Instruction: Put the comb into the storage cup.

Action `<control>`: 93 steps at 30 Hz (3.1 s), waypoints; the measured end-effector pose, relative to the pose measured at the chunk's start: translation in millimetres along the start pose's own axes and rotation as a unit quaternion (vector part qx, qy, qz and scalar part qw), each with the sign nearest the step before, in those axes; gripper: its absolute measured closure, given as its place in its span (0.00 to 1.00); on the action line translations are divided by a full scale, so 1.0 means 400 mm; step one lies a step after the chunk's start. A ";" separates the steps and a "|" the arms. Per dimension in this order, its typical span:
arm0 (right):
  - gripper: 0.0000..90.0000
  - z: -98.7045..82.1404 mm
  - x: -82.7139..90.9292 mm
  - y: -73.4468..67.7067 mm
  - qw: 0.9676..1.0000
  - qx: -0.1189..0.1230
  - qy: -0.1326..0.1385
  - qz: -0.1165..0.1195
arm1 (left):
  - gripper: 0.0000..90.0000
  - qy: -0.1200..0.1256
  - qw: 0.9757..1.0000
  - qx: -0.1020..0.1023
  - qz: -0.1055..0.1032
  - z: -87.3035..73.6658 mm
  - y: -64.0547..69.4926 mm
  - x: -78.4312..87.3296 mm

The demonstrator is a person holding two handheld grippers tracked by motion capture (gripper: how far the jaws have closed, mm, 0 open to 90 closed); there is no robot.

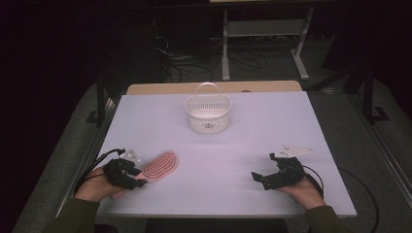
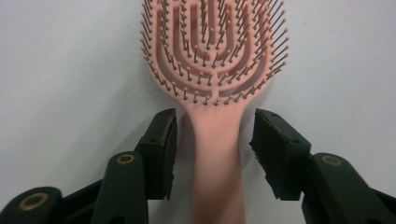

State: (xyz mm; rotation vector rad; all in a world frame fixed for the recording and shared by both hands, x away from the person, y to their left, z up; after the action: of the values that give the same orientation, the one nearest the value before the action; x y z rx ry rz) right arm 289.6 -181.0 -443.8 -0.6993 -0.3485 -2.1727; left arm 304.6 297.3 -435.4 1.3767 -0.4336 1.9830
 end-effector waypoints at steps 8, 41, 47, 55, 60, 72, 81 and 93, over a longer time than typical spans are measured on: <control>0.00 0.000 0.000 0.000 1.000 0.000 0.000 0.000 | 0.64 -0.009 1.000 -0.005 0.012 0.004 0.004 -0.004; 0.00 0.000 -0.003 0.001 1.000 -0.001 -0.001 0.000 | 0.78 -0.016 1.000 0.003 0.012 0.009 0.003 -0.007; 0.00 0.000 -0.002 0.002 1.000 -0.001 0.000 0.000 | 0.78 -0.008 1.000 0.014 0.003 0.008 -0.005 -0.005; 0.00 -0.001 -0.001 0.002 1.000 -0.001 -0.001 0.000 | 0.78 0.016 1.000 0.024 -0.007 0.011 -0.011 0.006; 0.00 -0.001 -0.002 0.002 1.000 -0.001 -0.001 0.000 | 0.78 0.029 0.999 0.031 -0.014 0.014 -0.010 0.013; 0.00 -0.001 -0.002 0.002 1.000 -0.002 -0.001 0.000 | 0.78 0.101 0.993 0.049 -0.035 0.036 -0.004 0.036; 0.00 -0.001 -0.002 0.004 1.000 -0.002 -0.002 -0.001 | 0.78 0.130 0.989 0.045 -0.048 0.048 0.006 0.043; 0.00 -0.003 -0.002 0.004 1.000 -0.004 0.000 0.001 | 0.78 0.168 0.983 0.035 -0.058 0.070 0.026 0.041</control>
State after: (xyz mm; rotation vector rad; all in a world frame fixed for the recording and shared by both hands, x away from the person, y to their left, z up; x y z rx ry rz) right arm 290.8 -182.0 -445.2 -0.7052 -0.3385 -2.1731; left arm 313.1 278.3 -408.3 1.0519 -0.1249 2.0972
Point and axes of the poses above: each handheld gripper's, and its own axes: x roughly backward along the jaws, z roughly out of its top, y roughly to its right, the point moved 2 cm from there along -x, roughly forward along the jaws, and after that the axes turned 12 degrees about x, right-handed, at the moved point
